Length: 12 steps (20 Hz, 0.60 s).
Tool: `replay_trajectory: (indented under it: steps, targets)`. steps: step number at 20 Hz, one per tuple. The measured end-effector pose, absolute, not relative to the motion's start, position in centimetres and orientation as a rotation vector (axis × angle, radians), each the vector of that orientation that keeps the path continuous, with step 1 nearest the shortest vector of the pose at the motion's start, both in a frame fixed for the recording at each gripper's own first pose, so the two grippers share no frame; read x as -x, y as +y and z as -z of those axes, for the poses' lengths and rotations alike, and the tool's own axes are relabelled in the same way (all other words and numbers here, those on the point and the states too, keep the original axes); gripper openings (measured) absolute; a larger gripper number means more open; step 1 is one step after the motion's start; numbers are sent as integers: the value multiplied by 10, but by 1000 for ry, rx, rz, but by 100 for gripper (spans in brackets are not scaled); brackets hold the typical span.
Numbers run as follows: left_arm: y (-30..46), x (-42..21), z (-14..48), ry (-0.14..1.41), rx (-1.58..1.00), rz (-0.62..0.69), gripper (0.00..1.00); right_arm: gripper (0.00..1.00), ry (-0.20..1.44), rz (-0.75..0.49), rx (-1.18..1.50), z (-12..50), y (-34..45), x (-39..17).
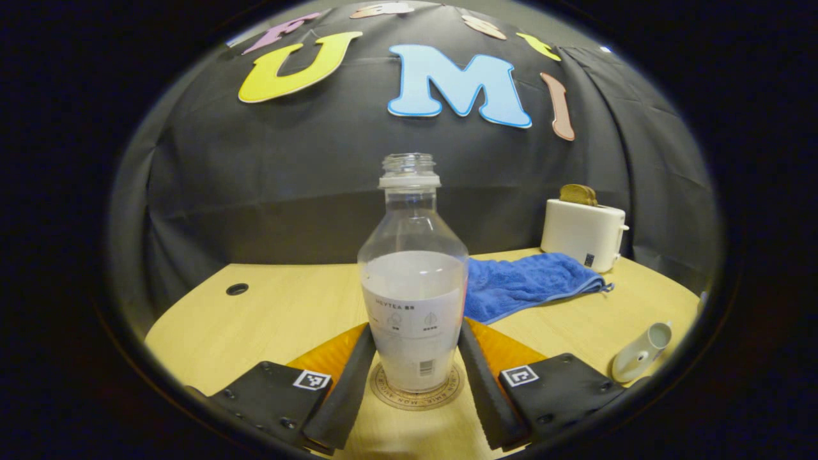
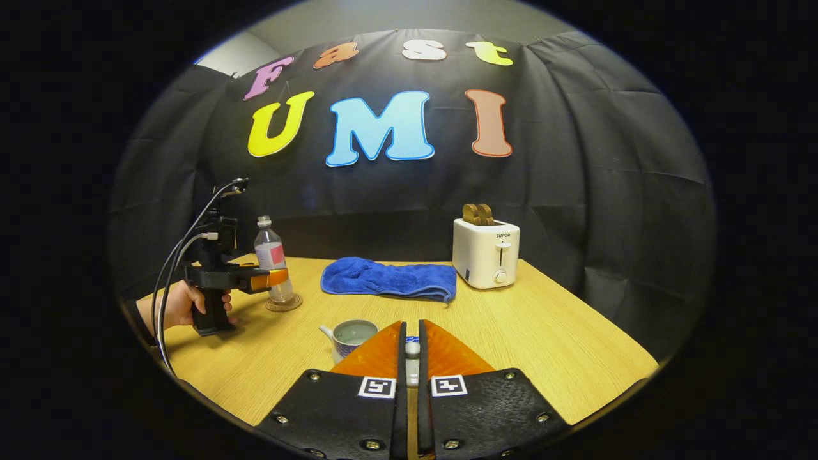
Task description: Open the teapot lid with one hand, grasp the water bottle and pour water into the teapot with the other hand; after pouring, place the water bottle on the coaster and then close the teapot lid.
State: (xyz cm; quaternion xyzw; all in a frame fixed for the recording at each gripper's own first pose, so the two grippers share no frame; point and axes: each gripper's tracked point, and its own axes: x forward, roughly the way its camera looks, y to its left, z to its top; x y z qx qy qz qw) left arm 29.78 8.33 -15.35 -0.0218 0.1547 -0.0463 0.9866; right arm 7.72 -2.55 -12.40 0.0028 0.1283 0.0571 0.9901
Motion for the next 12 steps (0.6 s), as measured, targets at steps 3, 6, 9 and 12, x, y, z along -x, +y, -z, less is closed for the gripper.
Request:
replay_trajectory:
  steps: [3, 6, 9, 12]
  targets:
    - [83, -297, 156, 319, 51, 91, 87, 6, 257, -116, -1, 125, -24, -77]
    - [82, -296, 161, 333, 62, 88, 90, 6, 247, -111, 21, 123, -25, -76]
    - [80, -295, 160, 333, 65, 87, 91, 6, 248, -110, 22, 125, -26, -76]
    - [79, -294, 159, 337, 62, 87, 92, 6, 250, -107, 13, 125, -27, -75]
